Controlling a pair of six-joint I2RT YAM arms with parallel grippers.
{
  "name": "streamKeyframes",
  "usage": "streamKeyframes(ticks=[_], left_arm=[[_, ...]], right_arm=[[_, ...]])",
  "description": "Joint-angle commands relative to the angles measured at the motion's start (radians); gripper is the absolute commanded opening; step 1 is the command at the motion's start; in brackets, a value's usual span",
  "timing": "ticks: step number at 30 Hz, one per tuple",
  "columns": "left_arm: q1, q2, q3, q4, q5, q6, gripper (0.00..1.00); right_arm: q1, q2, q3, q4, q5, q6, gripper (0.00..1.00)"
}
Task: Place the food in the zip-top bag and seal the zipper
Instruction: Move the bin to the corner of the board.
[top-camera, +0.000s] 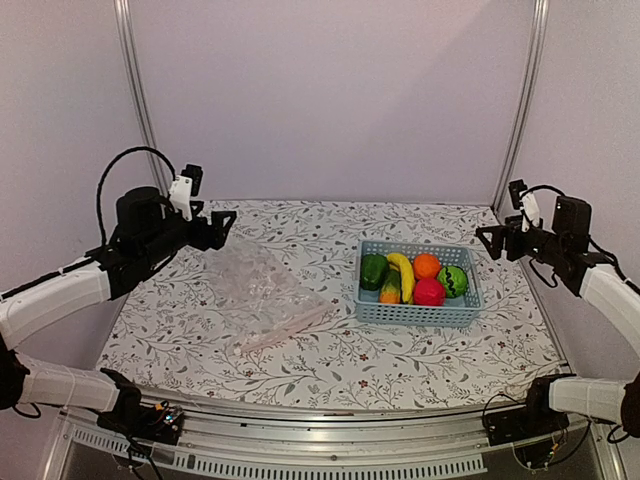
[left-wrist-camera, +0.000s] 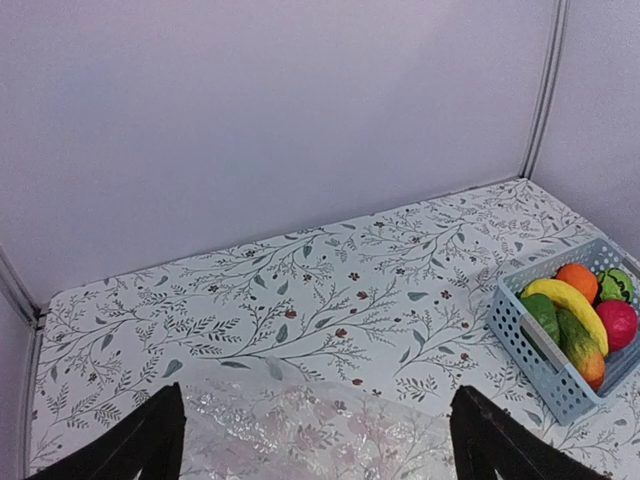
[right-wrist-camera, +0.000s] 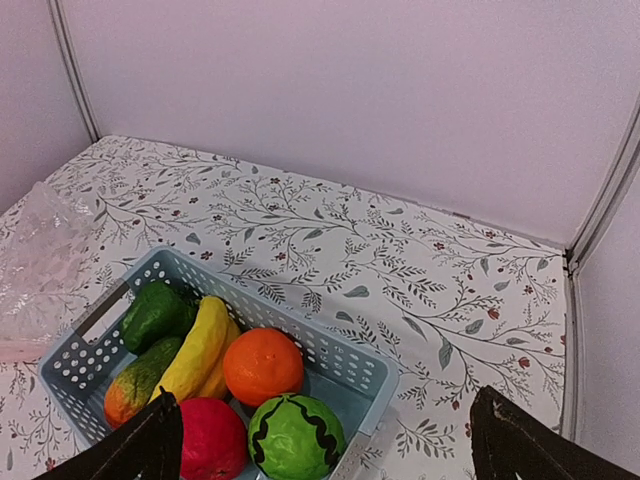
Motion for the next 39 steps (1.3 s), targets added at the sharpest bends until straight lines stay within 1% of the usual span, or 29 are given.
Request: streamKeyframes(ticks=[1,2,4,5,8,10,12,14,18,21,23,26,34,39], left_arm=[[-0.024,-0.002,0.007,-0.014,0.024,0.04,0.91],[-0.026,-0.007,0.007,-0.015,0.023,0.037,0.9],[-0.027,-0.018,0.003,-0.01,0.027,0.031,0.9],[-0.028,-0.023,0.002,-0.01,0.05,0.032,0.9],[-0.032,-0.032,0.018,-0.036,0.06,0.029,0.88],[-0.033,-0.045,0.024,-0.048,0.067,0.036,0.87],[-0.034,-0.06,0.02,-0.055,0.065,0.051,0.87],[-0.034,-0.074,0.011,-0.052,0.059,0.056,0.87],[-0.035,-0.081,0.008,-0.051,0.077,0.057,0.87],[-0.038,-0.072,0.011,-0.053,0.094,0.057,0.87],[-0.039,-0.066,0.011,-0.055,0.104,0.057,0.87],[-0.046,-0.061,0.011,-0.059,0.119,0.057,0.86],[-0.05,-0.053,0.014,-0.065,0.117,0.057,0.86],[-0.05,-0.059,0.014,-0.066,0.111,0.073,0.86]], right_arm=[[-0.005,-0.007,0.109,-0.114,-0.093,-0.107,0.99],[-0.005,0.0,0.125,-0.132,-0.099,-0.177,0.99],[-0.005,0.023,0.172,-0.159,-0.079,-0.238,0.99],[-0.005,0.047,0.209,-0.184,-0.082,-0.26,0.97],[-0.005,0.102,0.263,-0.239,-0.098,-0.36,0.88],[-0.005,0.148,0.28,-0.254,-0.105,-0.429,0.79],[-0.005,0.197,0.294,-0.26,-0.113,-0.485,0.78],[-0.003,0.241,0.323,-0.292,-0.156,-0.525,0.75],[0.018,0.379,0.432,-0.368,-0.161,-0.579,0.63],[0.027,0.525,0.545,-0.458,-0.156,-0.618,0.55],[0.068,0.617,0.609,-0.509,-0.156,-0.646,0.54],[0.102,0.722,0.679,-0.557,-0.138,-0.688,0.54],[0.178,0.9,0.807,-0.629,-0.115,-0.736,0.55],[0.215,0.993,0.872,-0.629,-0.093,-0.71,0.54]])
